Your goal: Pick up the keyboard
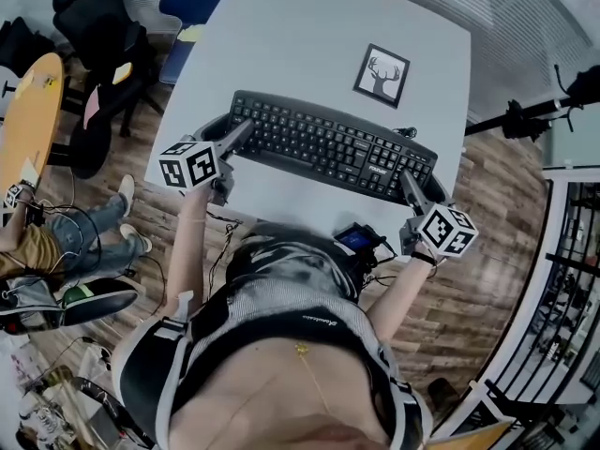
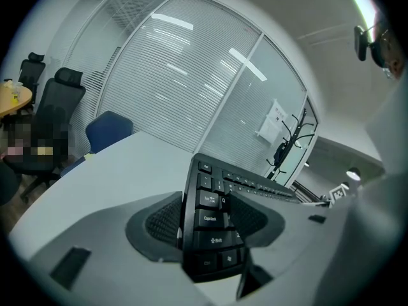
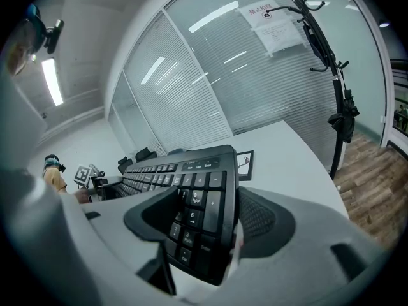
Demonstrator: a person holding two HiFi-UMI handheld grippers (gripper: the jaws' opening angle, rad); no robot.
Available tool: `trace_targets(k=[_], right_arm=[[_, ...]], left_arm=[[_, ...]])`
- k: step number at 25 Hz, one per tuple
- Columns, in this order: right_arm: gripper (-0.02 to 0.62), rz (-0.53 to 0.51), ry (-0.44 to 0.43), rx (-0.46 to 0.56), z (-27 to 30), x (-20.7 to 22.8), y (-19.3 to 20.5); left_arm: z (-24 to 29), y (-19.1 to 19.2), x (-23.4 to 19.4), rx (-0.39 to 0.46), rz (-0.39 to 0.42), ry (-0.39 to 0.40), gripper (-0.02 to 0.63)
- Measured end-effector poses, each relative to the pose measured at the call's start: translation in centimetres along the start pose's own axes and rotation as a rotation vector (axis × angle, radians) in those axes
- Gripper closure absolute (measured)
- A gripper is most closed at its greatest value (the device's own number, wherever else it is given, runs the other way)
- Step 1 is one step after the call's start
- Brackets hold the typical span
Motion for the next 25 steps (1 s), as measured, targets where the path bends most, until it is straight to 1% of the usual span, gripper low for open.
trace_targets(k=[25], right_arm=[[0.318,-0.003,-0.006,-0.014,-0.1,-0.07,-0.14]], left_arm=[[-0.48,0.18,0.19,-0.002,-0.007,-0.018,0.387]])
Point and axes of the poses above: the fingertips, and each gripper's own axes: z forward along the fingers, x to its right, y out of its underside, the point moved 7 cm from there along -z, backward along the fingers, and after that the axes turned 9 degrees about x, right-handed, at the moved point
